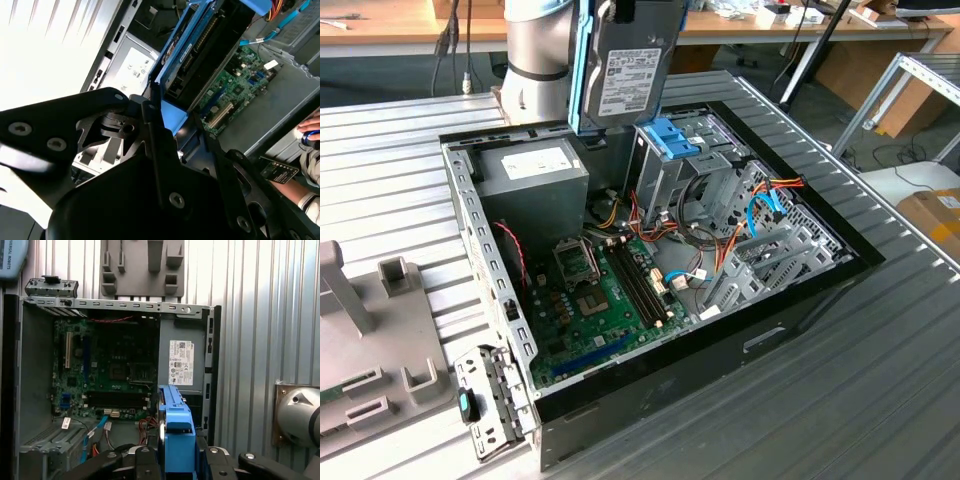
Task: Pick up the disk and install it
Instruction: 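Pick up the disk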
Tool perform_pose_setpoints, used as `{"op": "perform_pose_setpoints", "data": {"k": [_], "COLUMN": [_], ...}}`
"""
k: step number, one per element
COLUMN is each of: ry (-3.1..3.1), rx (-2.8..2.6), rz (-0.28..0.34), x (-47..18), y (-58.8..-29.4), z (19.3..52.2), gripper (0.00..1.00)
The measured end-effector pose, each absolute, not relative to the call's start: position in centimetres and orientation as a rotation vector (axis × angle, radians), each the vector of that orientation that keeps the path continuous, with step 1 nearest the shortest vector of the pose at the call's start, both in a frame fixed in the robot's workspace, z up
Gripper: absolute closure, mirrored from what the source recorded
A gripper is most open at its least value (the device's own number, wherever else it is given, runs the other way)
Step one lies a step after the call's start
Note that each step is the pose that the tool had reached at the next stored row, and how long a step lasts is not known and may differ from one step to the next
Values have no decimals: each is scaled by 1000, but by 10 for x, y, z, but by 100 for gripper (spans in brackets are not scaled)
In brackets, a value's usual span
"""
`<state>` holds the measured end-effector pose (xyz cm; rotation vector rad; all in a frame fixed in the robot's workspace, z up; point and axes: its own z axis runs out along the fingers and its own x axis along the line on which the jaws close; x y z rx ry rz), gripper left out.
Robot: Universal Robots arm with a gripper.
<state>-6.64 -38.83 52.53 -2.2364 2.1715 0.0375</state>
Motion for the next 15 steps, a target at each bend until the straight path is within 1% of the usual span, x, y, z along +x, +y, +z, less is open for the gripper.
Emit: {"op": "perform_pose_setpoints", "data": {"k": [8, 15], "ry": [2171, 2171], "rx": [-2236, -2236], "rz": [37, 37], "x": [-61, -59], "y": [-415, -433], "z": [525, 525], "gripper": [64, 64]}}
